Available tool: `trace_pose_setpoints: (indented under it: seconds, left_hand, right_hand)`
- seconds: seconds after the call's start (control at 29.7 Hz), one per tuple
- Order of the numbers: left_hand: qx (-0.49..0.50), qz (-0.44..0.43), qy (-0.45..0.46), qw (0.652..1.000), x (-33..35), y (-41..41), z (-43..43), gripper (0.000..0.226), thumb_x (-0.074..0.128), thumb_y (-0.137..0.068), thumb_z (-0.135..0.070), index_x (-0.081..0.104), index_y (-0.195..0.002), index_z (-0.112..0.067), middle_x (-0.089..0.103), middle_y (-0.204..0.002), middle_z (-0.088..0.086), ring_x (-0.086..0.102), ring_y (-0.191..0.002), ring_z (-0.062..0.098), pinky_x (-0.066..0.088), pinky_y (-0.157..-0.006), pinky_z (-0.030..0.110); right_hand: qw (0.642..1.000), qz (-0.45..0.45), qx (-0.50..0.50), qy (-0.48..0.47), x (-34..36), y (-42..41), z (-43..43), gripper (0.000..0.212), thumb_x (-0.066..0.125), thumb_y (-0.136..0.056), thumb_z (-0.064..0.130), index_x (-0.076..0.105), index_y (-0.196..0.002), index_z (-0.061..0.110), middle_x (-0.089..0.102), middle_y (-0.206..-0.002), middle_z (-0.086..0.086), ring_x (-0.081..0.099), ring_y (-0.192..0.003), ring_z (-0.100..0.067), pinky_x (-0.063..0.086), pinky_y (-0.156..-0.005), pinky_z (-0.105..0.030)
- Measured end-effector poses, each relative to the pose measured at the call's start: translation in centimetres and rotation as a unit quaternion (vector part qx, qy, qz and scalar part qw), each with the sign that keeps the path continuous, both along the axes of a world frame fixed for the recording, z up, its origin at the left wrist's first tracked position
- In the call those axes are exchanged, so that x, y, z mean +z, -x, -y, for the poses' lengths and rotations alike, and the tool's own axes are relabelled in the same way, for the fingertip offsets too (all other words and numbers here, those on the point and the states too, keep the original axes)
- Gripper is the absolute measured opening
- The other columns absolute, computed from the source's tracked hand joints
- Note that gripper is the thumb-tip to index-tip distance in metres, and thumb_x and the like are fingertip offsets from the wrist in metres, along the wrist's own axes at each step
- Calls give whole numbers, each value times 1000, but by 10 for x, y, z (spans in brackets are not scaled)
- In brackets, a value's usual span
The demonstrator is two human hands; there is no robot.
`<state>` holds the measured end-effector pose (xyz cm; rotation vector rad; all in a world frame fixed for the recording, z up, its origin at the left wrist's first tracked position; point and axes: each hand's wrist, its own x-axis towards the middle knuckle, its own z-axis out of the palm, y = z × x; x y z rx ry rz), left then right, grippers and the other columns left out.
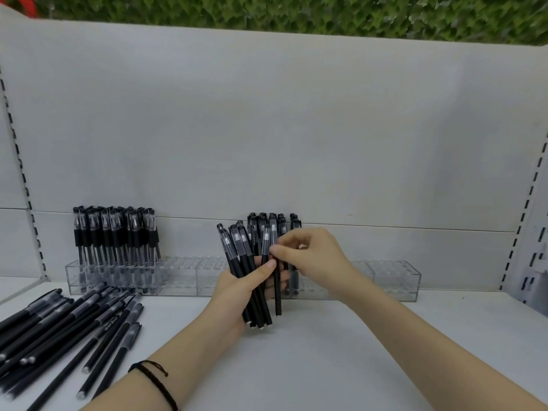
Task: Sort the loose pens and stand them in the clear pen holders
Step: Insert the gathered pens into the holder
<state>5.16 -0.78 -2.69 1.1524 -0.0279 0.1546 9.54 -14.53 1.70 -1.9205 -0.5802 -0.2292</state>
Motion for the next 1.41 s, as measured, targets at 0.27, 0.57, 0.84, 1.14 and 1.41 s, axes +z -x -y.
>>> trace_pose_setpoints:
  seconds: [0.27,0.57,0.84,1.14,1.41]
  left_hand:
    - [-7,-35,-27,999,-6,-1,1,27,72,-83,-24,70,-106,-9,75,-92,14,72,-75,23,59,-72,36]
    - [-44,-34,-49,997,-4,0,6,18,56,-97,-17,61,-112,-10,75,-97,12,67,-63,14,56,-59,25]
    - [-44,-29,-33,998,-3,-2,5,20,56,-97,-17,59,-108,-2,75,-99,10,72,-73,15,58,-65,25]
    - [-32,-40,-34,998,-6,-2,7,27,62,-93,-16,62,-110,4,75,-93,15,69,-69,18,57,-61,26]
    - [-25,-47,-33,998,-5,-1,6,28,63,-92,-22,63,-111,-1,75,-94,13,70,-71,18,59,-64,29]
  right_hand:
    - [965,167,-173,-107,14,-17,27,2,58,-95,22,60,-95,22,64,-84,12,46,-52,-3,39,-59,-19]
    - [965,175,-197,-17,-8,-40,30,6,62,-93,22,64,-96,17,61,-81,13,51,-63,-8,46,-72,-31]
    - [963,121,-211,120,-14,-44,26,18,60,-93,32,69,-99,17,64,-89,6,60,-90,-15,49,-81,-34]
    - [945,117,-216,214,-12,-45,27,22,52,-97,33,66,-97,16,68,-95,-2,60,-93,-25,50,-77,-36]
    - [942,91,-232,223,-13,-38,27,22,53,-90,37,66,-81,22,66,-80,6,61,-80,-19,47,-67,-30]
